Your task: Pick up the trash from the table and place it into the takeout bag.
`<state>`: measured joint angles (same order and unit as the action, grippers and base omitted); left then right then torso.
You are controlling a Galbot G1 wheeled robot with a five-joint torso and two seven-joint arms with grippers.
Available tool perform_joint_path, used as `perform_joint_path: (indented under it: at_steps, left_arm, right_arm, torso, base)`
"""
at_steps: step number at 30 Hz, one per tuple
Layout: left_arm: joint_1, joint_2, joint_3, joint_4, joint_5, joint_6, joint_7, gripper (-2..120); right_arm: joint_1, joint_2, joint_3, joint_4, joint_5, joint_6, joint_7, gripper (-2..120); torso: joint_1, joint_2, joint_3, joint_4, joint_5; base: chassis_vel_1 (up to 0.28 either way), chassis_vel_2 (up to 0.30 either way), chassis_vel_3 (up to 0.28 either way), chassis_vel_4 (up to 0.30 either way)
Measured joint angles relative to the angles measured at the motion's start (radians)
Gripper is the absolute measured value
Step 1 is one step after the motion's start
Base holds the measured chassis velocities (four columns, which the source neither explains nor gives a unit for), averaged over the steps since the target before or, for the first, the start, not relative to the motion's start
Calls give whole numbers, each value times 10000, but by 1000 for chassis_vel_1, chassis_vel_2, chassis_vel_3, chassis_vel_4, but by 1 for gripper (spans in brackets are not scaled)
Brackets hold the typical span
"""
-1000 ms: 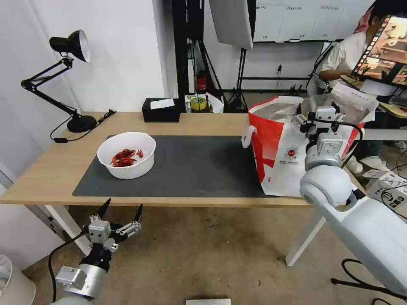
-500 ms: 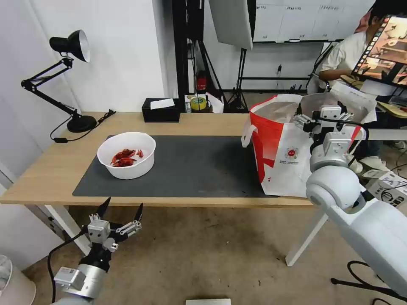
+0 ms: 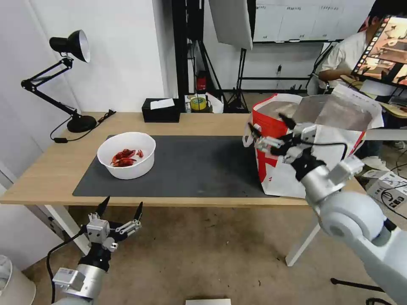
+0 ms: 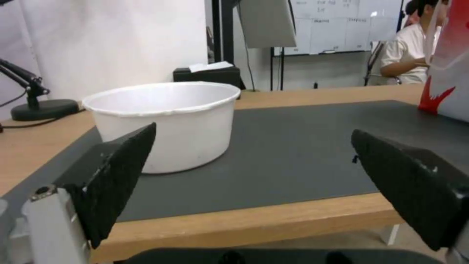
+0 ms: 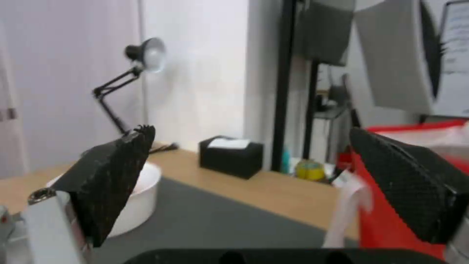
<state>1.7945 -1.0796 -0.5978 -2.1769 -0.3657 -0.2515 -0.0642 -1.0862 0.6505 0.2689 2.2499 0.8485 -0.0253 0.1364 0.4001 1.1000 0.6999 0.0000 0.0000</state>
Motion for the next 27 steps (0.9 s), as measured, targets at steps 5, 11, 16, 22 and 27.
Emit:
perform_joint_path:
  at_steps: [5, 11, 16, 22, 27]
  left_arm:
    - [-20, -13, 0, 60, -8, -85, 2, 100]
    - [-86, -4, 27, 138, -21, -117, 2, 100]
    - [-184, 15, 82, 260, -27, -137, 6, 100]
    - [-218, 30, 94, 348, -36, -197, 15, 100]
    - [-230, 31, 102, 353, -38, -198, 16, 100]
  right_arm:
    - [-1567, 176, 526, 31, -578, 312, -874, 100]
    - [-2648, 504, 934, -319, -1467, 1079, -1725, 100]
    - [-4252, 1314, 1442, -1006, -2673, 2092, -2253, 100]
    - [-5363, 2225, 1348, -1362, -3625, 2649, -1684, 100]
    - [-5487, 2544, 1234, -1397, -3768, 2658, -1273, 100]
  torso:
    - [0, 0, 0, 0, 0]
    - [-1, 0, 0, -1, 0]
    - [0, -2, 0, -1, 0]
    - [-1, -1, 0, -2, 0]
    - [-1, -1, 0, 1, -1]
  base:
    - [0, 0, 0, 0]
    - [0, 0, 0, 0]
    - [0, 0, 0, 0]
    - [0, 0, 0, 0]
    - [0, 0, 0, 0]
